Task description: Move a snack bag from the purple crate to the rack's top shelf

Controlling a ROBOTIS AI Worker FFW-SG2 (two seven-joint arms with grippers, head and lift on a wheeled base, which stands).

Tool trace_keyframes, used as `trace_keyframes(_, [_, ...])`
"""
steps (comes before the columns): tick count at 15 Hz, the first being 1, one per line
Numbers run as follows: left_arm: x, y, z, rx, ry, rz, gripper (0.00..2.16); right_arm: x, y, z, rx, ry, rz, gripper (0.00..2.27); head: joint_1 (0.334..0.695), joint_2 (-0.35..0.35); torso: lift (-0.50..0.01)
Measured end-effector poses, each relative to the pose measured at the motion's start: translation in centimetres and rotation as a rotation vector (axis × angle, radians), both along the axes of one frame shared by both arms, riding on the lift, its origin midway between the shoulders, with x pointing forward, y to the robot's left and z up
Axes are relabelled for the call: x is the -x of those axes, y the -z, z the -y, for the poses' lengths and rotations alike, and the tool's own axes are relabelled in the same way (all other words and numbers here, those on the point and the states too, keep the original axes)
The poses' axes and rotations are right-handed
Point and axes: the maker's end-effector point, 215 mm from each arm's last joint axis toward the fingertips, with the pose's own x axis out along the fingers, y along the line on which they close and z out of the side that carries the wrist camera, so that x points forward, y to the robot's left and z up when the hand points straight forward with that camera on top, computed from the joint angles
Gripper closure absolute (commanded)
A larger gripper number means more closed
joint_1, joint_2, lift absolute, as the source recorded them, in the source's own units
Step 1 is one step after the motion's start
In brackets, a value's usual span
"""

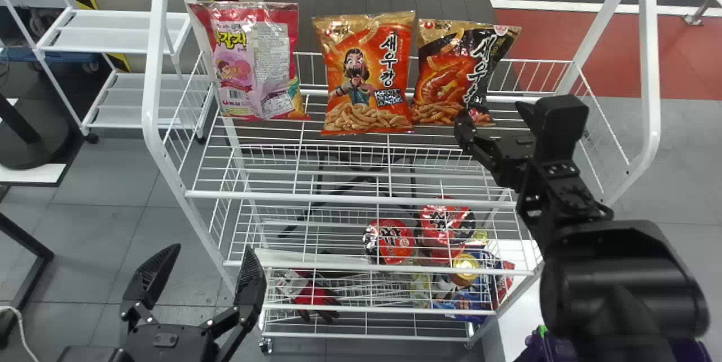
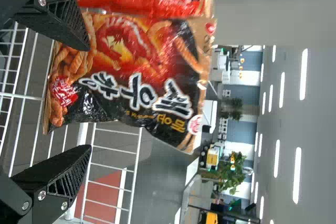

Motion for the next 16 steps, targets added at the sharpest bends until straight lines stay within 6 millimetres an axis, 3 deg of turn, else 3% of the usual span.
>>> trace_keyframes(7, [0.0, -2.4, -0.5, -0.003, -0.013, 0.032, 0.14, 11.1, -4.1, -1.8, -0.045, -0.074, 0.073, 0.16, 0.695, 0.009, 0.000])
trace_keyframes(10, [0.0, -3.2, -0.5, -0.002, -0.016, 0.039, 0.14, 16.1, -4.2, -2.0, -0.087, -0.074, 0.071, 0.17, 0.695, 0.014, 0.000])
trace_keyframes(16, [0.1, -4.0, -0.3, -0.003, -0.027, 0.044, 0.14, 21.8, -4.1, -1.8, -0.080, -0.090, 0.101, 0.17, 0.695, 0.005, 0.000])
